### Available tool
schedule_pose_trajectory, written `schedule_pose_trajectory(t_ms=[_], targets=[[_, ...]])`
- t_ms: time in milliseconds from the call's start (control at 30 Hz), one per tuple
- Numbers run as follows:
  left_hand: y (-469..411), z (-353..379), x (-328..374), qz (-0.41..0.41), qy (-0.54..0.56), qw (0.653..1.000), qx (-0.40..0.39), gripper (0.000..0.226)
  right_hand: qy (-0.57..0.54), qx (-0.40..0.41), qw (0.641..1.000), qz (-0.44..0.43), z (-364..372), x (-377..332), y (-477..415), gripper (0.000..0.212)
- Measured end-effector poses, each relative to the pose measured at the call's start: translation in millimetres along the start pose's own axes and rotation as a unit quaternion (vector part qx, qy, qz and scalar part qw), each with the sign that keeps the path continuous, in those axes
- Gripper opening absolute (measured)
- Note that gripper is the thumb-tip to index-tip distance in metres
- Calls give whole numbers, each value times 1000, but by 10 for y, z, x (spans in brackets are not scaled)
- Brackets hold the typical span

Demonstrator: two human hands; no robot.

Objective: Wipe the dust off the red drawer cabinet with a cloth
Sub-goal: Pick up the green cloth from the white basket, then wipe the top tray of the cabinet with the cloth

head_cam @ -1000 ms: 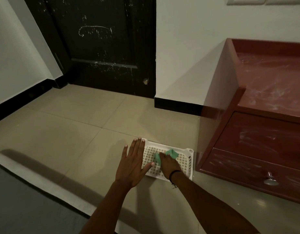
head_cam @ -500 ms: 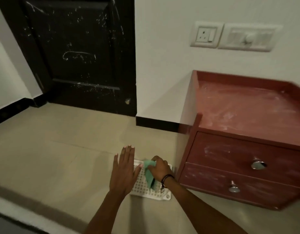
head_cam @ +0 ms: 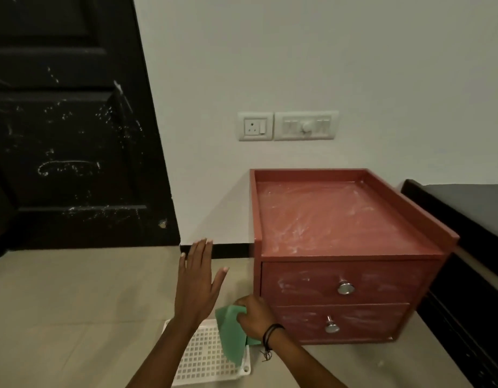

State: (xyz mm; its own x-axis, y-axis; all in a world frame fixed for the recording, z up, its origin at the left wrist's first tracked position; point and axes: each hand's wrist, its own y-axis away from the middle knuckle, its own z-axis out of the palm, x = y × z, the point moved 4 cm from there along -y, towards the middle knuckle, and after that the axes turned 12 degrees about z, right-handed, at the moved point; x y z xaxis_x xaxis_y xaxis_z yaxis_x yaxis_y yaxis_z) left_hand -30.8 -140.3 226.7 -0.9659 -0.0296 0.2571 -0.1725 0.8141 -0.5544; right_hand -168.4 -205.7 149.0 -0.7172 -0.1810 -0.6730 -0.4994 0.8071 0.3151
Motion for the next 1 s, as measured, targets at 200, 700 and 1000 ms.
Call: schedule_pose_trajectory(t_ms=[200,700,1000], targets=[[-866,-300,515,65,43,996,40,68,-13,32,998,-47,-823,-407,393,28],[-1250,-62,969,88,27,991,-102,29,159,303,925,-166,-2014,-700,356,20],[-1251,119,858,23,102,991,-77,32,190,146,967,-82,-1846,-492,23,46]])
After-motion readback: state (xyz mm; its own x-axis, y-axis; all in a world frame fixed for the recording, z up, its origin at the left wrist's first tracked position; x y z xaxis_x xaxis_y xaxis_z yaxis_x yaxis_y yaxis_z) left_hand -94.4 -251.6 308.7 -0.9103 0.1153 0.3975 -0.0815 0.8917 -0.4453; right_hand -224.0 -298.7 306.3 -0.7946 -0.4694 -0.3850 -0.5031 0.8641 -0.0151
